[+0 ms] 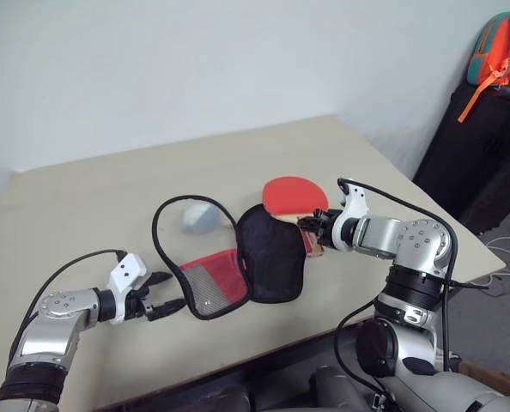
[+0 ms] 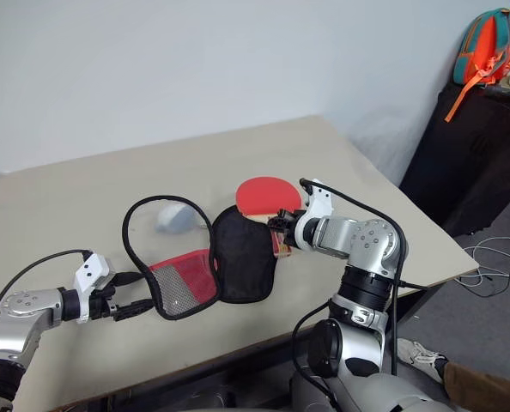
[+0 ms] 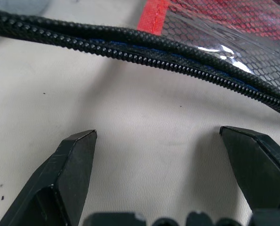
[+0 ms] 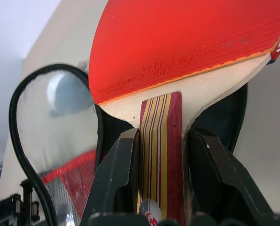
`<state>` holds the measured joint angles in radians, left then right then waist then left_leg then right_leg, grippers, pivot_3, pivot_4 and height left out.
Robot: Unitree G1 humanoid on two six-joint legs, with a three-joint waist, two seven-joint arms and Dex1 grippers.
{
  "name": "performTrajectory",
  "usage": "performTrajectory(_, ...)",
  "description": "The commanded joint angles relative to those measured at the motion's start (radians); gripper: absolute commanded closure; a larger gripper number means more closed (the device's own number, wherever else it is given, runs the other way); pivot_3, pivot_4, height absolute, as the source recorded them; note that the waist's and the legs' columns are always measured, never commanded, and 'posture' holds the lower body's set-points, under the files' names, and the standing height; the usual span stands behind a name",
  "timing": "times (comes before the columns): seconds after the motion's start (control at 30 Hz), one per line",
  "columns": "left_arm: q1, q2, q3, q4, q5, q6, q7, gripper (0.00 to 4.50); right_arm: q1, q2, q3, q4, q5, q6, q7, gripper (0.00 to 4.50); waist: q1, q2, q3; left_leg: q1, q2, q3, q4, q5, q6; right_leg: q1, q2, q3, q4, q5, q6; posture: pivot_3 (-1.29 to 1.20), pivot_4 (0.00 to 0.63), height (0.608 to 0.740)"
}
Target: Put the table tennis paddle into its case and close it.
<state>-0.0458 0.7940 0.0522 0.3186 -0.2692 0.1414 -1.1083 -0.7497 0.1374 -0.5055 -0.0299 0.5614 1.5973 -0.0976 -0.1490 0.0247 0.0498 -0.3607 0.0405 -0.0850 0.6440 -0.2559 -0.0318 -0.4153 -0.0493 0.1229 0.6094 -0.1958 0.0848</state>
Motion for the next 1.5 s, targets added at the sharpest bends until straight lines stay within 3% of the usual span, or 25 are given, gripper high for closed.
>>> performTrajectory(0.03,0.015,-0.012,-0.046,-0.037,0.039,0.078,0.030,0.00,-0.001,0.193,0.076,0.010,0.034,0.000,0.035,3.29,0.000,0.000,0.000,0.000,0.000,0.000,0.000,0.000,0.000,0.000,0.000,0.000,0.000,0.000,0.000,0.00,0.000,0.740)
performTrajectory(0.23,0.039,0.008,-0.027,-0.209,0.014,0.212,0.052,0.00,0.014,0.129,0.153,0.112,0.020,-0.062,0.078,3.29,0.000,0.000,0.000,-0.001,-0.001,-0.001,0.000,0.000,0.000,0.001,0.000,0.000,-0.002,0.000,0.000,0.00,0.000,0.740)
performTrajectory(0.63,0.035,0.027,-0.001,-0.386,-0.011,0.388,0.078,0.00,0.016,0.162,0.164,0.109,0.040,-0.101,0.057,3.29,-0.003,-0.006,0.002,-0.006,-0.001,-0.002,-0.001,0.000,0.000,-0.005,0.000,0.000,-0.001,0.000,0.000,0.00,0.000,0.740)
performTrajectory(1.0,0.005,0.027,-0.013,-0.388,0.000,0.416,0.068,0.00,0.031,0.188,0.071,-0.020,0.071,0.004,0.015,3.29,-0.002,-0.007,0.003,-0.015,-0.001,-0.003,-0.001,0.000,0.000,-0.012,0.000,-0.001,-0.002,0.001,0.002,0.00,0.000,0.740)
performTrajectory(1.5,0.018,0.030,-0.018,-0.362,0.007,0.384,0.054,0.00,0.106,0.226,0.100,-0.030,0.112,0.017,-0.054,3.29,-0.003,-0.007,0.003,-0.015,-0.001,-0.003,-0.001,0.000,0.000,-0.012,0.000,-0.001,-0.002,0.001,0.002,0.00,0.000,0.740)
